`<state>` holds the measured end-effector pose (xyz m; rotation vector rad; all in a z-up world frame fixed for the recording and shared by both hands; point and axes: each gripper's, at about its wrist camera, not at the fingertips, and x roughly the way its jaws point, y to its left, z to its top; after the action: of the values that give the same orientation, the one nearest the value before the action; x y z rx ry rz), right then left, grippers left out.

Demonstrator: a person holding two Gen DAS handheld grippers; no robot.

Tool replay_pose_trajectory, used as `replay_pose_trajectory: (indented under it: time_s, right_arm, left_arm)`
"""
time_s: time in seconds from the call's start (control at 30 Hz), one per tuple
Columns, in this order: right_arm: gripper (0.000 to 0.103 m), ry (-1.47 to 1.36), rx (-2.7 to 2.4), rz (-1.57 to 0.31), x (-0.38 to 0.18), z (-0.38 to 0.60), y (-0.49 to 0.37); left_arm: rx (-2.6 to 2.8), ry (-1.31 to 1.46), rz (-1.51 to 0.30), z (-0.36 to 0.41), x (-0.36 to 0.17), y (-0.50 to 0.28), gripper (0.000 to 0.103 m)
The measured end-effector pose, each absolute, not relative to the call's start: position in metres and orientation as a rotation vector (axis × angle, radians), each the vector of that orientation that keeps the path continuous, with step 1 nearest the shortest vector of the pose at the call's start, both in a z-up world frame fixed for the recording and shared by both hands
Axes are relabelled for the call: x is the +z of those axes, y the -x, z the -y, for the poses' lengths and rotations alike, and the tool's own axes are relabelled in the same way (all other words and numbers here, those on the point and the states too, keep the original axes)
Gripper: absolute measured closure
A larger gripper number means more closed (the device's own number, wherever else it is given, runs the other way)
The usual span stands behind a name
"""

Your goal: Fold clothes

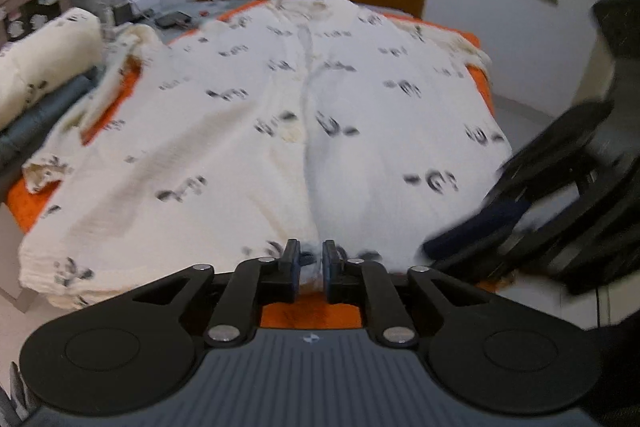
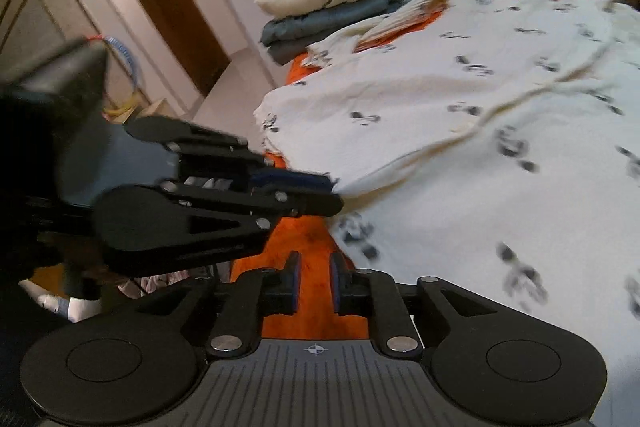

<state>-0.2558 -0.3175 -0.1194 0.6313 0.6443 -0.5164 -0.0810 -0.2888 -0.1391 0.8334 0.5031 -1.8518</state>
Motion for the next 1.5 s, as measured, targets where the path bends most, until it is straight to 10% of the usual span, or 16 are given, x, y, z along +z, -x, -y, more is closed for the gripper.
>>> replay_pose_trajectory:
  time_s: [0.2, 0.67, 1.23, 1.33, 1.4, 1.5]
  right_arm:
    - [0.069, -0.609, -0.715, -0.662, -0.118, 0.292, 0.309]
    - [0.049, -0.773, -0.896, -0.615, -0.18, 0.26, 0.367]
    - [0.049, -1.255, -0.733, -0.004, -0.278, 0.295, 0.447]
    - [0.055, -1.36, -0.655, 0.08, -0.296, 0.299, 0.447]
    - [0.082, -1.384, -0.604, 0.12, -0.298, 0.297, 0.446]
    - [0.097, -1.373, -0.569, 0.138, -0.287, 0.288, 0.446]
  left_arm:
    - [-1.874, -0.877, -0.459, 0.267, -0.146, 0.088, 0.061]
    - [-1.83, -0.863, -0.342, 0.256, -0.13, 0.094, 0.048]
    - [-1.798, -0.842, -0.295, 0.245, -0.107, 0.089, 0.044]
    - [-1.786, -0.851, -0.287, 0.244, -0.107, 0.088, 0.044]
    - [-1.783, -0.858, -0.284, 0.245, -0.108, 0.088, 0.043]
    - [-1.786, -0.859, -0.282, 0.248, -0.109, 0.088, 0.04]
